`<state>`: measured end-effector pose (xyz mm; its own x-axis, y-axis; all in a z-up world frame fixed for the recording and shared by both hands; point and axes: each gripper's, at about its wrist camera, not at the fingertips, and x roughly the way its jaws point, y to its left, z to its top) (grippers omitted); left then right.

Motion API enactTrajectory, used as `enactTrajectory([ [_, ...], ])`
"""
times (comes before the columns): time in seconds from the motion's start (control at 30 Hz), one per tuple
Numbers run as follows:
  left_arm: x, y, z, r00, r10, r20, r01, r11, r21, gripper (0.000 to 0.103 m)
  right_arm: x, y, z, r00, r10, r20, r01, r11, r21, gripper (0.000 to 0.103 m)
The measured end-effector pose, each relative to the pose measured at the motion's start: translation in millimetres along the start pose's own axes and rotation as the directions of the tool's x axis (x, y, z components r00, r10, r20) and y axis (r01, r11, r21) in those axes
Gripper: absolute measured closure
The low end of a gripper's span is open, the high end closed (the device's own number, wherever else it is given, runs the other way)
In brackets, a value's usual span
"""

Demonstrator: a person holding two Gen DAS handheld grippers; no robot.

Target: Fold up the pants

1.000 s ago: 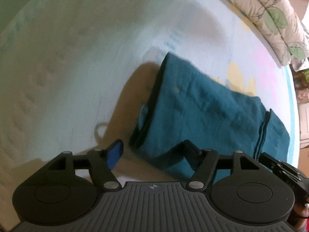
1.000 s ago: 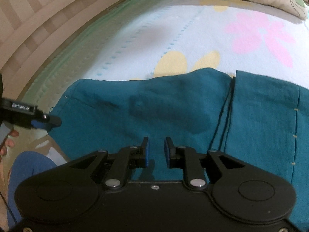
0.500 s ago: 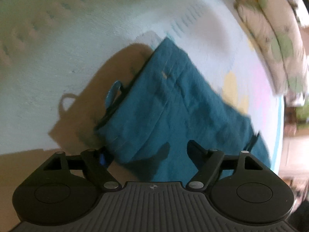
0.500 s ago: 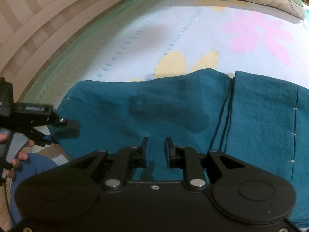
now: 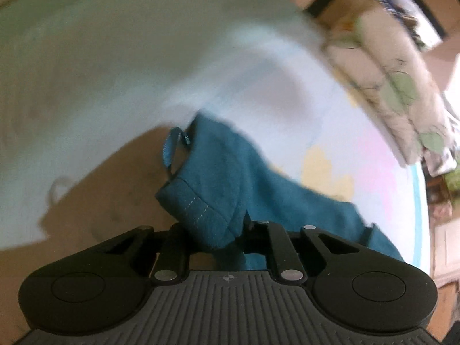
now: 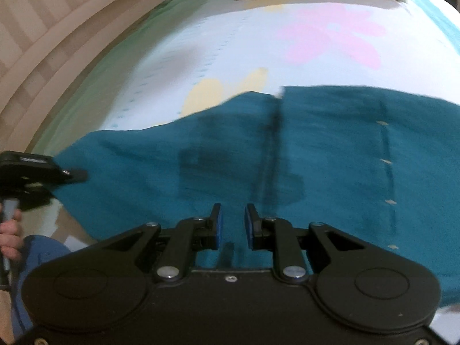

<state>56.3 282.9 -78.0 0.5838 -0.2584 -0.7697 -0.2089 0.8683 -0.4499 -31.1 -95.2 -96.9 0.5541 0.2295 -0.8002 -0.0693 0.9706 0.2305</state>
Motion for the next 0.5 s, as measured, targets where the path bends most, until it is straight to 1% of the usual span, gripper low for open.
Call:
enactTrajectory([
  [0.1, -20, -35, 2, 0.997, -0.038, 0.070, 0.030, 0.994, 0.107, 0.088, 0, -17, -4, 0.998, -0.063, -0.002, 0.063, 0.998, 0.015, 0.075],
  [0.17, -33, -63, 1, 0.992, -0.079, 0.102, 0.059, 0.981, 0.187, 0.088, 2, -27, -6, 0.996, -0.087, -0.027, 0.088, 0.996, 0.021, 0.075],
  [0.23, -41, -94, -2, 0.986, -0.118, 0.116, 0.084, 0.961, 0.264, 0.088, 6, -38, -10, 0.992, -0.102, -0.069, 0.104, 0.994, 0.032, 0.075],
  [0.27, -44, -110, -5, 0.984, -0.136, 0.116, 0.096, 0.949, 0.301, 0.088, 7, -44, -12, 0.990, -0.114, -0.083, 0.118, 0.992, 0.043, 0.075],
  [0.33, -44, -145, -15, 0.978, -0.185, 0.100, 0.136, 0.918, 0.373, 0.088, 3, -55, -14, 0.991, -0.113, -0.077, 0.119, 0.990, 0.072, 0.075],
  [0.4, -38, -174, -27, 0.972, -0.223, 0.073, 0.172, 0.888, 0.426, 0.088, -6, -67, -14, 0.992, -0.111, -0.056, 0.117, 0.987, 0.114, 0.075],
  [0.5, -17, -218, -57, 0.964, -0.266, 0.010, 0.228, 0.845, 0.485, 0.088, -24, -91, -9, 0.991, -0.135, -0.007, 0.134, 0.972, 0.194, 0.075],
])
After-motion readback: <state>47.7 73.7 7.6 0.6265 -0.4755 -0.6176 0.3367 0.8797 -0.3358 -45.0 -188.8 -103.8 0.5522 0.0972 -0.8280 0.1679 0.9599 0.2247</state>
